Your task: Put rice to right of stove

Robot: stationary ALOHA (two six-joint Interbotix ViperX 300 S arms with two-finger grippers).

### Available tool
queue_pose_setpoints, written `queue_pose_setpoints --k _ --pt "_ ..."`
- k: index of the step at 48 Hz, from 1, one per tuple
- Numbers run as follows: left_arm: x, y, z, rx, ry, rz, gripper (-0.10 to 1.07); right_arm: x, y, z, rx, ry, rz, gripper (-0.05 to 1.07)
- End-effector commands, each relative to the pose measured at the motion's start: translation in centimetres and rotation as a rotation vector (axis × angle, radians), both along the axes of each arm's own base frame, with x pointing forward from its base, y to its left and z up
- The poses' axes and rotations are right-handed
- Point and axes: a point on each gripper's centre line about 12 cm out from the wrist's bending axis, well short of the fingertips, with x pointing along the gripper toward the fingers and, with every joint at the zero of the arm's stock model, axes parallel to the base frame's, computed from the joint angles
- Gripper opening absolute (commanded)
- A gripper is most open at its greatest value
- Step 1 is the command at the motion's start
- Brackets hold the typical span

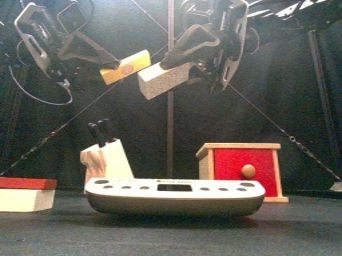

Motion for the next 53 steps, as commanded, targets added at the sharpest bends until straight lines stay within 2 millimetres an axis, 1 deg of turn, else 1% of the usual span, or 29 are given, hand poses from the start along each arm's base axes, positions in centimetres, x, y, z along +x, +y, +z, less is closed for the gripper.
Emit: queue_pose_setpoints --k 1,12,23,31,37,42,49,53 --pt "0.2 0.1 0.7 -0.003 -0.027 0.004 0.32 -0.6 0.0 2.2 0.016 -0.061 -0.002 0.32" --pt "0.1 0.1 0.6 -0.001 -0.024 0.004 0.32 -2.0 0.0 2.6 0.101 -0.064 -0.047 0.32" --pt "0.1 0.1 0.6 -0.001 -0.024 0.004 0.32 -3.2 -0.3 2.2 0.219 -0.045 -0.117 0.32" --pt "0.1 0.1 0.5 -0.001 -0.023 0.004 0.32 -3.8 -0.1 2.4 0.247 -0.049 -0.127 0.32" --pt "0.1 0.1 0.5 -0.001 -0.023 0.004 0.32 -3.8 -0.2 2.5 0.270 -0.047 -0.140 0.32" --pt "0.0 0.1 0.4 -0.002 -0.018 0.004 0.32 -3.8 -0.5 2.7 0.273 -0.043 -0.158 0.32" --pt "0.0 0.1 0.3 -0.003 -0.017 0.005 0.32 -4.6 -1.2 3.0 0.305 0.000 -0.225 0.32" --pt "-0.1 0.1 0.2 -0.002 -0.015 0.005 0.32 -5.0 -1.8 3.7 0.320 0.022 -0.272 0.32"
